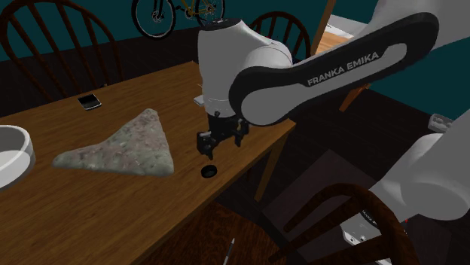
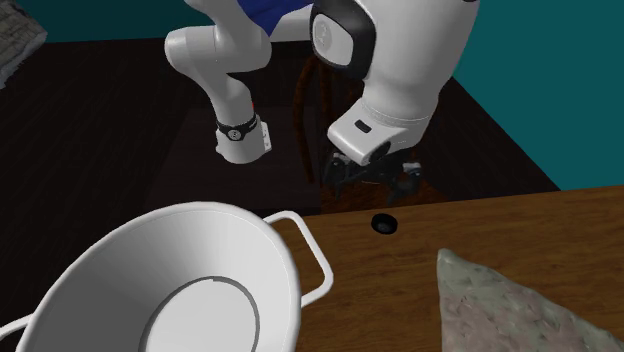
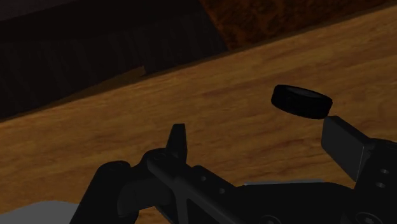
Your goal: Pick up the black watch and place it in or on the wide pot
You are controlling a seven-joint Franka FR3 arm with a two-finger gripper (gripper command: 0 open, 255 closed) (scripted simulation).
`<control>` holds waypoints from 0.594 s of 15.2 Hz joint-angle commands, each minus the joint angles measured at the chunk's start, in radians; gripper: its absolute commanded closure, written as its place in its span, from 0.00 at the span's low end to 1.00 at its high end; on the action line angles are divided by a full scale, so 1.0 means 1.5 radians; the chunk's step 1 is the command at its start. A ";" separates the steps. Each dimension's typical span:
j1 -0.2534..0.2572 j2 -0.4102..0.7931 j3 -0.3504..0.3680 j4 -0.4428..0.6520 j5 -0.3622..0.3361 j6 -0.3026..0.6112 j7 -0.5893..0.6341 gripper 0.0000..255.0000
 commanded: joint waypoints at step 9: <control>0.039 0.149 0.012 0.069 -0.086 0.052 0.102 0.00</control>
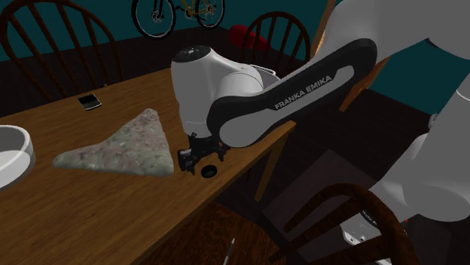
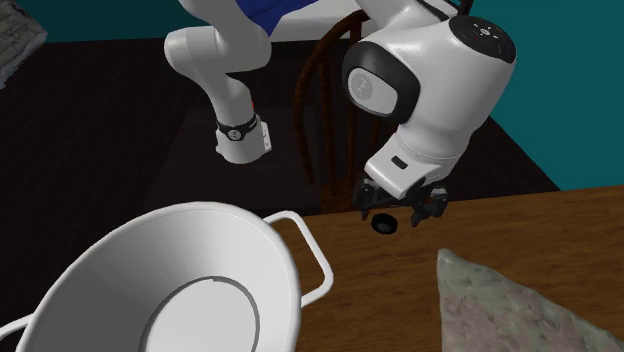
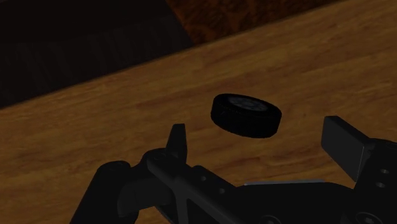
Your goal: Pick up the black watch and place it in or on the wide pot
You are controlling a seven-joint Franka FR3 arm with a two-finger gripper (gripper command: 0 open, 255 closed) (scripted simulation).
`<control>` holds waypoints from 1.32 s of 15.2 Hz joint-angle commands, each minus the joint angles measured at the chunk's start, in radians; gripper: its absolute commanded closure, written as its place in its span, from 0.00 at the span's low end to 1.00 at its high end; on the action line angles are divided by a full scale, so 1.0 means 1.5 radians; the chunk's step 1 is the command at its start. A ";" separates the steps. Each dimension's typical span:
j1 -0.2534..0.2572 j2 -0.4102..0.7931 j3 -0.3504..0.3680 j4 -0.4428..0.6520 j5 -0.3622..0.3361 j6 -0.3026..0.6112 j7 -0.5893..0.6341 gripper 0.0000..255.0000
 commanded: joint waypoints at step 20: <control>0.004 0.019 -0.004 -0.011 -0.015 0.027 0.010 1.00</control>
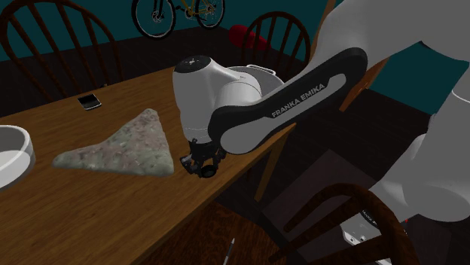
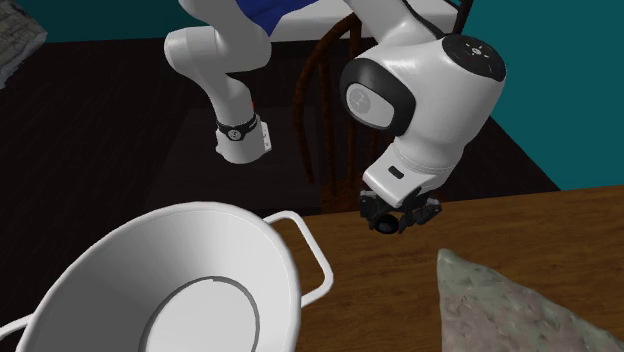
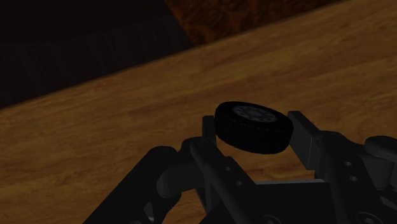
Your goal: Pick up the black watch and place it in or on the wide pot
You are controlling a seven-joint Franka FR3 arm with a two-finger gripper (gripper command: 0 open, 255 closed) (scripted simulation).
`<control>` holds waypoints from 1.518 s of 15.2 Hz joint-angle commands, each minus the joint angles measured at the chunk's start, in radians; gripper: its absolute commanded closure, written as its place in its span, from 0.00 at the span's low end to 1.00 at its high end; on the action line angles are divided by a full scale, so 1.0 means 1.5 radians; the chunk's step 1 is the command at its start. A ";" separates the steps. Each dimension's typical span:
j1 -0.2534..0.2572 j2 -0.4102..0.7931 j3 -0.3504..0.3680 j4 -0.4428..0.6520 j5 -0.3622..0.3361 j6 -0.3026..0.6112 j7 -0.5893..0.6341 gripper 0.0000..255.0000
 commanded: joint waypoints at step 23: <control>-0.017 -0.101 0.014 0.105 0.072 -0.186 -0.050 1.00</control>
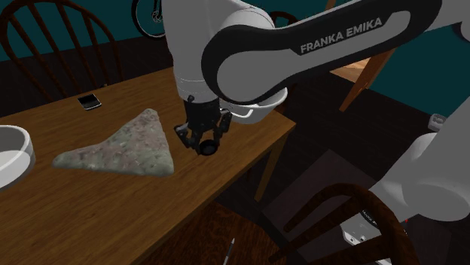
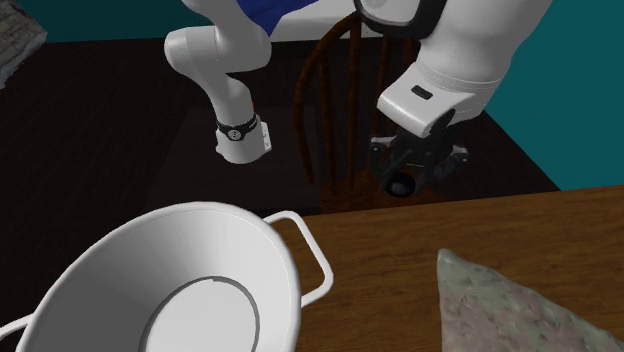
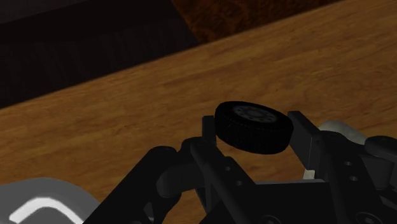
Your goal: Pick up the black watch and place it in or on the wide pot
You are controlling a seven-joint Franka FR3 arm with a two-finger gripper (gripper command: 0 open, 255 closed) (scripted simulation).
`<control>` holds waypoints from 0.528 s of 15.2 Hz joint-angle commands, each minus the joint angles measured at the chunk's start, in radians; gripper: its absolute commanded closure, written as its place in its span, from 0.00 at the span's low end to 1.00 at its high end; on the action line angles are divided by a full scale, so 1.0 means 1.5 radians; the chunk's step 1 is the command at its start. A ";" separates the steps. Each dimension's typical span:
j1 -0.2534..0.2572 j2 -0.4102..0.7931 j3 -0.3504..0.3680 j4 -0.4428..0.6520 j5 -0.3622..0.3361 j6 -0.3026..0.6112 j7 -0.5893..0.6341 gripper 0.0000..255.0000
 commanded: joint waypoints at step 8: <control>-0.002 -0.017 0.000 0.064 0.011 -0.078 -0.010 1.00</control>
